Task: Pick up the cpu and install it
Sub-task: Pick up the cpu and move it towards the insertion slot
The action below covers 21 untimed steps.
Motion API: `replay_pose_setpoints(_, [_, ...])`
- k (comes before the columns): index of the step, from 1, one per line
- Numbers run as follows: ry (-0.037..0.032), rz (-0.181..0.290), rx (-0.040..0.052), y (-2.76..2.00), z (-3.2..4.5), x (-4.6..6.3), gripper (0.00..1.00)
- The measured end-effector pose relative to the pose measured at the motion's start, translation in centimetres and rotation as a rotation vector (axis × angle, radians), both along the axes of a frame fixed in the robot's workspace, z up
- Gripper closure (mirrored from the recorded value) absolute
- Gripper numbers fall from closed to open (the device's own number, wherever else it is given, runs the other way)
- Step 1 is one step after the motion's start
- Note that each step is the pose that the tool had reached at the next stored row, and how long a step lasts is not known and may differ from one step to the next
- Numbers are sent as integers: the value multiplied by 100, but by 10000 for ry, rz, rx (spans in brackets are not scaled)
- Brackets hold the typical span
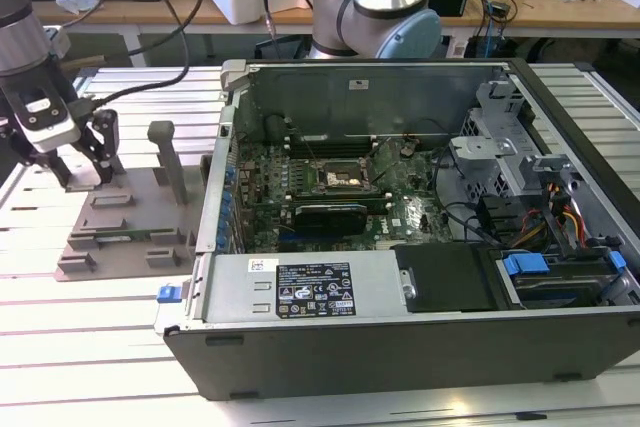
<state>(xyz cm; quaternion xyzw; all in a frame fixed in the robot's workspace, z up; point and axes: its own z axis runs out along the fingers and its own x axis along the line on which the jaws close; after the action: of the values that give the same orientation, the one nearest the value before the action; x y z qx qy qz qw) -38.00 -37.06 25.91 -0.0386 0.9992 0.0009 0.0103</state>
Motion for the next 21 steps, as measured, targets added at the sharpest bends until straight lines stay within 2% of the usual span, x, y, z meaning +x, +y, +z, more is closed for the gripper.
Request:
replay_pose_setpoints(3, [1,0,0,0,59,0,45])
replay_pose_setpoints(6, [0,0,0,0,149,0,45])
replay_pose_setpoints(9, [0,1,-1,1,291,0,45])
replay_pose_setpoints(15, [0,0,0,2,511,0,45])
replay_pose_setpoints(21, [-1,0,0,2,637,0,45])
